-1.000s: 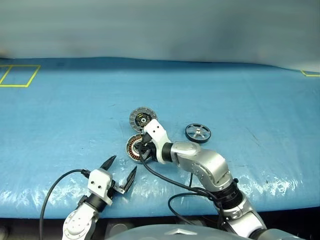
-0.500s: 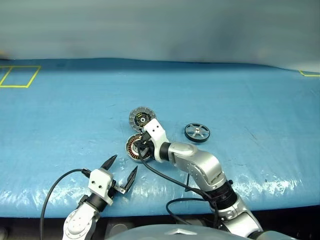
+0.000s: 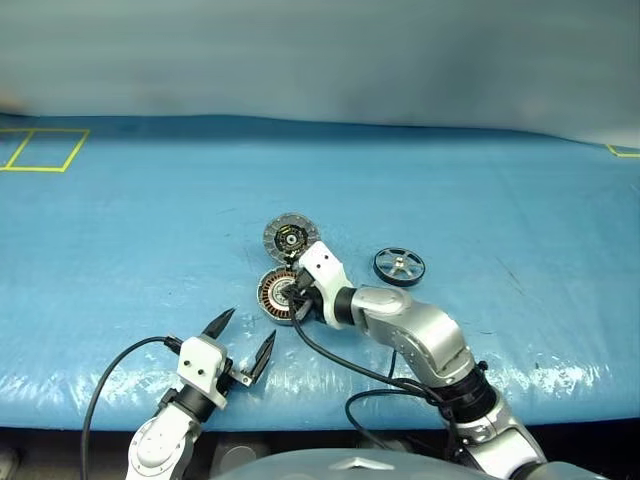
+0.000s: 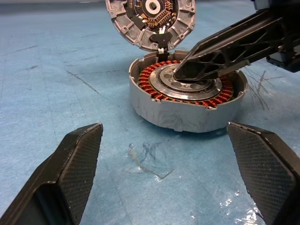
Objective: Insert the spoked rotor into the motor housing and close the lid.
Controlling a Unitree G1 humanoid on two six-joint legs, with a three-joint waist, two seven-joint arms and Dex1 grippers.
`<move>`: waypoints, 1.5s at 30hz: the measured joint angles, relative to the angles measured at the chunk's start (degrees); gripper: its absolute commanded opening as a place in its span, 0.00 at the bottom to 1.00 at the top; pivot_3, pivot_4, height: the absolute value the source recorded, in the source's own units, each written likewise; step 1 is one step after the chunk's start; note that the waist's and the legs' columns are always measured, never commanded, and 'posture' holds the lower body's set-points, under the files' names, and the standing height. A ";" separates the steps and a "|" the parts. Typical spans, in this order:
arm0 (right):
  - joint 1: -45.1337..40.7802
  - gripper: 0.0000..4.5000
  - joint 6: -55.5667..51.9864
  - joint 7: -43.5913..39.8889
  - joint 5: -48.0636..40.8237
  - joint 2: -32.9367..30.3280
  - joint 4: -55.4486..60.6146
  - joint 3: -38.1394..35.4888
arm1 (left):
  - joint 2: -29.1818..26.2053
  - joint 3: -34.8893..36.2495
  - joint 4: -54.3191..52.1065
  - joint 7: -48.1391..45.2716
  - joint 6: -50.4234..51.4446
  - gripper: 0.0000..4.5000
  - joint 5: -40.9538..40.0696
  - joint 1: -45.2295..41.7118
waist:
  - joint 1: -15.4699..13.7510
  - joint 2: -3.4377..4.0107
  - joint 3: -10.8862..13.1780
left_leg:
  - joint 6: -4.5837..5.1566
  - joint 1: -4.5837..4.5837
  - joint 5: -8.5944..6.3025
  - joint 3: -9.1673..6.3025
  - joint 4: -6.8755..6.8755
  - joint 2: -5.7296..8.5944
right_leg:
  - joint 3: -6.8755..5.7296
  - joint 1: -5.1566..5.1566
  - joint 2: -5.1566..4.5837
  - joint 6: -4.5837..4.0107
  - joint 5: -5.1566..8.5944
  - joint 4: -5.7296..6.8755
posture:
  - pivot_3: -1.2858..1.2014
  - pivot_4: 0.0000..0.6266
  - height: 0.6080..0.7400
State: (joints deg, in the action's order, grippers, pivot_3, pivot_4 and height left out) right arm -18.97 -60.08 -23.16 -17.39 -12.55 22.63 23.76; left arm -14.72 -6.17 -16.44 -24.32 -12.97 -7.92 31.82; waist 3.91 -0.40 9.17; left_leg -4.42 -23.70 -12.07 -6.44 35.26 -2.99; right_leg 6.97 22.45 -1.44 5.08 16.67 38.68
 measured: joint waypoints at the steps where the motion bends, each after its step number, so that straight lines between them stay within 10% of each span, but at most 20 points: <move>1: -0.07 0.01 -0.47 -0.15 -0.01 -0.43 0.61 -0.36 | 0.00 0.00 0.01 -0.01 0.00 1.00 0.00 0.01 | 0.01 0.00 0.00 | 0.00 -0.01 0.00 0.00 -0.02 0.00 | -0.01 0.00 0.00 0.00 0.00 0.00 | 0.52 0.24 1.00; 45: -4.42 0.01 1.88 -2.62 3.43 -0.56 -3.23 5.60 | 0.19 -0.13 0.51 -0.84 -0.16 1.00 0.00 0.59 | 0.06 0.01 0.02 | 0.00 0.01 0.00 0.00 -0.08 -0.02 | -0.02 0.03 0.01 0.02 -0.01 0.00 | 0.52 0.24 1.00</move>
State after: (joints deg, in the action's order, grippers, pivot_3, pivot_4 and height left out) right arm -23.39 -58.20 -25.78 -13.95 -13.12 19.41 29.36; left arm -14.53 -6.30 -15.93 -25.16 -13.14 -7.92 32.41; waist 3.96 -0.39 9.19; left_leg -4.42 -23.69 -12.07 -6.44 35.18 -3.00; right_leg 6.95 22.48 -1.43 5.11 16.66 38.69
